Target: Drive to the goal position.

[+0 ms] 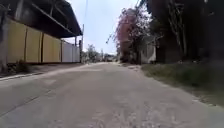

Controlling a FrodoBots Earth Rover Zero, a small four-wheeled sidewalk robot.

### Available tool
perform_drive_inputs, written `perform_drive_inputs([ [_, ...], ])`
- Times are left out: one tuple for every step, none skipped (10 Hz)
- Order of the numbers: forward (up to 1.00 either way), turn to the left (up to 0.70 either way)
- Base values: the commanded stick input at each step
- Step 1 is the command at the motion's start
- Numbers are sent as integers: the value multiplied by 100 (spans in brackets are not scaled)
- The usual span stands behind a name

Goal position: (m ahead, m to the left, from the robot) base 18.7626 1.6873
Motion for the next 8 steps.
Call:
perform_drive_inputs([
  [100, -4],
  [100, -7],
  [100, -17],
  [100, -21],
  [100, -17],
  [100, -7],
  [100, -6],
  [100, -6],
])
